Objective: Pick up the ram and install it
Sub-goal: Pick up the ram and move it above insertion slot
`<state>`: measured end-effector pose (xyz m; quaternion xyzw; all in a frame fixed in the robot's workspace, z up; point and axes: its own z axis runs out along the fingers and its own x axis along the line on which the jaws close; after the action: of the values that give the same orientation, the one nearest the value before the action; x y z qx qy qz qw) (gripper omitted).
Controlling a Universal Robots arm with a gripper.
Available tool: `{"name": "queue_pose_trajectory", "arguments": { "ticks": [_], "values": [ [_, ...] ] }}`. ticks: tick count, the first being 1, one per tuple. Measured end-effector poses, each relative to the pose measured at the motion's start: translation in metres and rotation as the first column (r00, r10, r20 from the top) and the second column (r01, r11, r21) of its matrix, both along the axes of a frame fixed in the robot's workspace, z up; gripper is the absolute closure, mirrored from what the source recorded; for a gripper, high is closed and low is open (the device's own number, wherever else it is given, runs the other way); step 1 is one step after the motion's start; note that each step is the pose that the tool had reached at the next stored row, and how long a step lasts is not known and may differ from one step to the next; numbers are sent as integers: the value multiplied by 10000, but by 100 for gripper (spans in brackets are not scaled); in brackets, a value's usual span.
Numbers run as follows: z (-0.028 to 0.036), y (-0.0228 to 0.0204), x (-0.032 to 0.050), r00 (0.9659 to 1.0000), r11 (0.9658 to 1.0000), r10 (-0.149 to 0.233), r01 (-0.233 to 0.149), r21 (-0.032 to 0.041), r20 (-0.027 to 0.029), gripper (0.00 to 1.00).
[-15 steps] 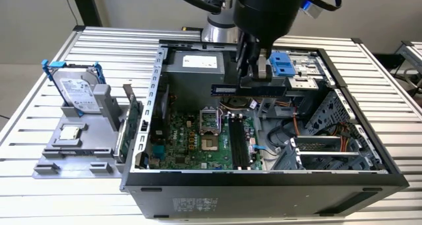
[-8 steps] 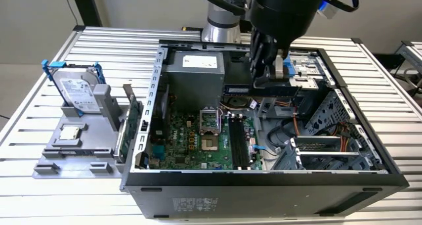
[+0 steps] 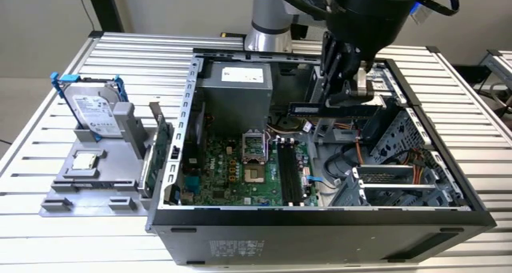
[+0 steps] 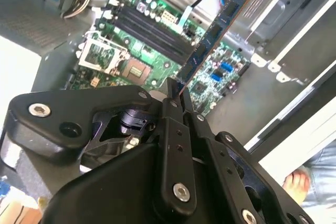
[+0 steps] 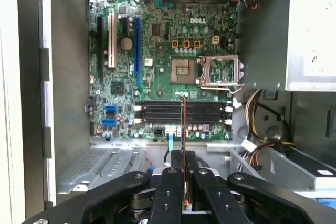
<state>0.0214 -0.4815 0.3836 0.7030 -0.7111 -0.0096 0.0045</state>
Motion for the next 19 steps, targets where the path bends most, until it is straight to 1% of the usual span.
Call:
{"name": "queue_pose_trajectory", "arguments": {
  "ticks": [6, 8, 19],
  "values": [
    [0, 0, 191, 10000, 10000, -1, 1, 0, 0, 100],
    [-1, 0, 233, 10000, 10000, 0, 0, 1, 0, 100],
    [0, -1, 240, 10000, 10000, 0, 0, -8, 0, 100]
  ]
}}
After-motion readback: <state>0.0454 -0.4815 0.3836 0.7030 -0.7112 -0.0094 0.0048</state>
